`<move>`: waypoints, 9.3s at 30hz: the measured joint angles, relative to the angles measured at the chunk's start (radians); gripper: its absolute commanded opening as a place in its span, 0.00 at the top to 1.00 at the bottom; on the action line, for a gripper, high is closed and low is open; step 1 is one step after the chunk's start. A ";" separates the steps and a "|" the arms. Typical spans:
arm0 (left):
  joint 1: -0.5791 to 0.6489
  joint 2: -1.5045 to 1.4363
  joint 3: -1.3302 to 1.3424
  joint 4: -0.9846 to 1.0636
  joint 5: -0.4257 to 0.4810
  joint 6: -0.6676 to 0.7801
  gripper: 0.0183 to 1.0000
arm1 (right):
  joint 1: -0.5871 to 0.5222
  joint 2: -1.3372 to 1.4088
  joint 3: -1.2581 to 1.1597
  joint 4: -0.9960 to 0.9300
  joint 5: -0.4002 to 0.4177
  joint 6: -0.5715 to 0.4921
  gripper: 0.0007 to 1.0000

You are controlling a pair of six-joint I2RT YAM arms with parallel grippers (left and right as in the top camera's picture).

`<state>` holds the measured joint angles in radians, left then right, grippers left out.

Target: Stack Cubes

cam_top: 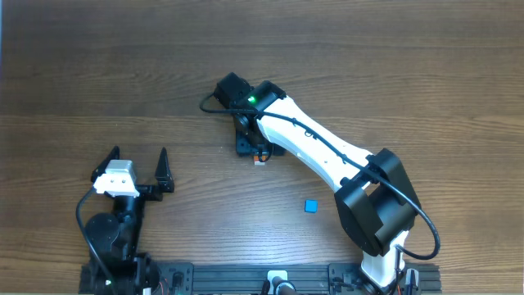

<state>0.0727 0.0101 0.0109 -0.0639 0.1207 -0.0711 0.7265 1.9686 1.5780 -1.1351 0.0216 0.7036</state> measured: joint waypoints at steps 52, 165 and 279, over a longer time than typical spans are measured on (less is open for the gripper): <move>0.000 0.000 0.000 0.000 0.000 0.000 0.00 | -0.037 -0.523 -0.842 0.276 -0.048 0.088 0.06; 0.000 0.000 0.000 0.000 0.000 0.000 0.00 | 0.002 0.000 0.183 -0.177 -0.004 0.003 0.99; 0.000 0.000 0.000 0.000 0.000 0.000 0.00 | -0.656 -0.698 -0.119 0.294 0.225 -0.689 0.01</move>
<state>0.0727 0.0101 0.0109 -0.0639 0.1211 -0.0711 0.0708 1.2701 1.4593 -0.8406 0.2462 0.0143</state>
